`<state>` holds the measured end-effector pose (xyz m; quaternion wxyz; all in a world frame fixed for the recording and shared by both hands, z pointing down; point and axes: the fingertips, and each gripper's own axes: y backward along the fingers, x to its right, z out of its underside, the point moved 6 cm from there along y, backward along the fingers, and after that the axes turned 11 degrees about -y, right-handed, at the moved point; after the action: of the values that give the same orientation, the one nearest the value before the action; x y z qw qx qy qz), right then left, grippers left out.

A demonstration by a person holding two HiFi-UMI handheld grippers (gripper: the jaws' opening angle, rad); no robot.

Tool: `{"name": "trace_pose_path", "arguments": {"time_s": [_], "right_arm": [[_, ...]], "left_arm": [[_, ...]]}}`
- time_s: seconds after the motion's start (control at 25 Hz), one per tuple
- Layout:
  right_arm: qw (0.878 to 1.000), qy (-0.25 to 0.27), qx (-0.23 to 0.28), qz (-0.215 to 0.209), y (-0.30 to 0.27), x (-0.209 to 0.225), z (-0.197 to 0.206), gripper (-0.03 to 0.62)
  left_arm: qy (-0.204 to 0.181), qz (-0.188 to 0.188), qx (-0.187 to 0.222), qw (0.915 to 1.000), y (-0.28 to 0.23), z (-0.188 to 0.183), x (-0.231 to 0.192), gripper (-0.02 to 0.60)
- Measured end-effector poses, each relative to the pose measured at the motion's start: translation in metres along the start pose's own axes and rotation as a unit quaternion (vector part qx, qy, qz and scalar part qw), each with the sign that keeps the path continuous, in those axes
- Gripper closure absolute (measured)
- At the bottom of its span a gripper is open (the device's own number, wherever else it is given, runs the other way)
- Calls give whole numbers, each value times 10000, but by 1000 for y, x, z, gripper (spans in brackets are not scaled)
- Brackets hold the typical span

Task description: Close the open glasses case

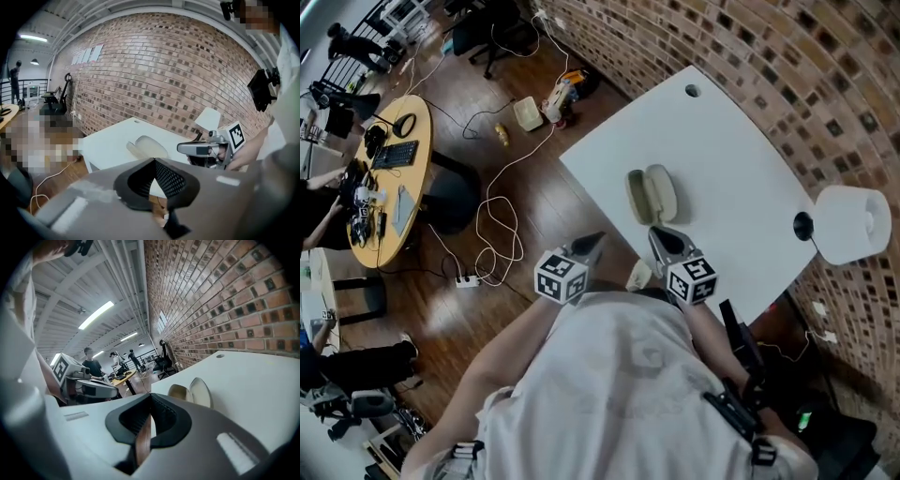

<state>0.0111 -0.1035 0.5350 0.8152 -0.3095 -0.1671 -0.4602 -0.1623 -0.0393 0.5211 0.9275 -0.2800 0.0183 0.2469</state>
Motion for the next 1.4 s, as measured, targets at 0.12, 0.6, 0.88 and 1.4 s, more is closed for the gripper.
{"name": "trace_pose_path", "arguments": {"time_s": [0.12, 0.6, 0.88, 1.4], "right_arm": [[9999, -33, 42, 120, 3, 16, -6, 586], [9956, -278, 103, 894, 19, 56, -7, 586], [9917, -270, 13, 1256, 15, 69, -12, 586], [9896, -429, -558, 1254, -14, 91, -26, 422]], "left_arm": [[-56, 176, -96, 9998, -20, -8, 3, 577], [-216, 876, -464, 9948, -68, -11, 2, 577], [-247, 1065, -495, 9928, -91, -15, -7, 577], [-777, 911, -605, 9910, -138, -15, -29, 577]]}}
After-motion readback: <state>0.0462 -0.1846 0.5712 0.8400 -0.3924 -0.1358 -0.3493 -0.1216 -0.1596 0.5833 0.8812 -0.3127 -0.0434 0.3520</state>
